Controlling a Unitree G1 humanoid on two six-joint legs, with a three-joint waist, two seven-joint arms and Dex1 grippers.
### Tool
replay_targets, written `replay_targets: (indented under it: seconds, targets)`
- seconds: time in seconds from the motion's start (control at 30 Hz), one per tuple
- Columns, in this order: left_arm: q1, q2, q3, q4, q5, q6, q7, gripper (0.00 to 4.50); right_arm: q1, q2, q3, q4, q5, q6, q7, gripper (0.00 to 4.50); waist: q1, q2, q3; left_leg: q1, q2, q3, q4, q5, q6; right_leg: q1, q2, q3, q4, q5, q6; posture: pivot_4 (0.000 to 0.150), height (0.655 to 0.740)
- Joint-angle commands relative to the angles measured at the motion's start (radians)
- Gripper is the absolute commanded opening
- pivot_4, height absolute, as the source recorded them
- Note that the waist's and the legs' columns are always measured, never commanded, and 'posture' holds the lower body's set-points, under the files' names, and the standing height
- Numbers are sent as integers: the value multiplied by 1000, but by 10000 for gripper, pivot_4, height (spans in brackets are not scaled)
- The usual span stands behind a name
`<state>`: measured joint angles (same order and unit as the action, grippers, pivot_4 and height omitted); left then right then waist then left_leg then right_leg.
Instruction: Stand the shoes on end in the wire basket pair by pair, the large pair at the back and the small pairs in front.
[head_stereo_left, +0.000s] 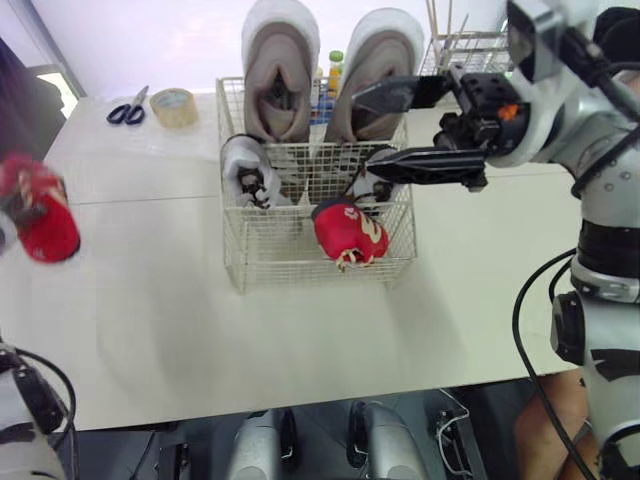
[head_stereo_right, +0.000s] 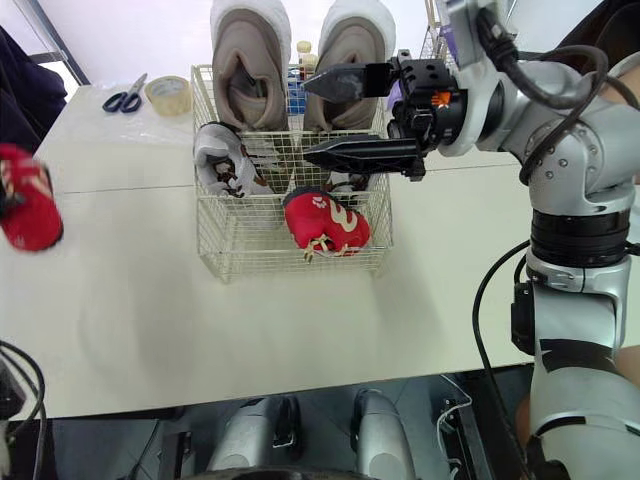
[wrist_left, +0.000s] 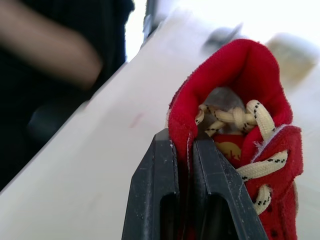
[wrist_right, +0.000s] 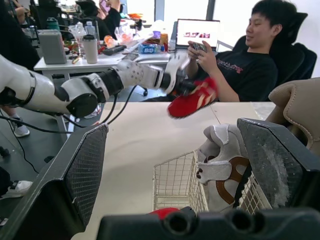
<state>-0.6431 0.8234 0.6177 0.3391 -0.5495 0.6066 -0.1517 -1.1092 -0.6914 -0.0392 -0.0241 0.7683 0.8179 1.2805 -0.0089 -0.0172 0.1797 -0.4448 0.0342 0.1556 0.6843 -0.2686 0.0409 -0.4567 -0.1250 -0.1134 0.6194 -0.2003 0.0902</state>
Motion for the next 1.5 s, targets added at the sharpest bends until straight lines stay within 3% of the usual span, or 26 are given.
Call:
replay_targets:
  seconds: [0.03, 0.3, 0.47, 0.8, 1.5]
  targets:
    - [-51, -104, 33, -392, -106, -55, 74, 408, -39, -14, -9, 21, -12, -26, 11, 45000, -1, 0, 0, 0, -1, 0, 0, 0, 0, 0, -1, 0, 0, 0, 0, 1500, 7400]
    - [-70, -410, -119, -766, -118, -142, 227, 408, -56, -29, 3, 78, -54, -57, 41, 45000, -4, 0, 0, 3, -1, 2, 0, 1, 1, 3, 2, 0, 0, 1, 1, 1500, 7400]
    - [-78, -493, -226, -873, -98, -125, 285, 408, -47, -67, -9, 102, -71, -56, 46, 45000, 0, 0, 0, 3, -1, 2, 0, 1, 1, 5, 2, 0, -2, 1, 1, 1500, 7400]
    - [16, -449, -282, -1032, -115, -62, 259, 408, 9, -44, -4, 53, -73, -74, 2, 45000, -2, 0, 0, 4, 0, -1, 1, 1, 1, 6, 3, 0, -2, 1, 1, 1500, 7400]
    - [388, -595, -484, -915, 168, -516, -30, 408, 0, -11, 16, 94, -145, -151, 2, 45000, 2, 0, 0, 5, 0, -3, 1, 1, 1, 9, 3, -2, -4, 1, 1, 1500, 7400]
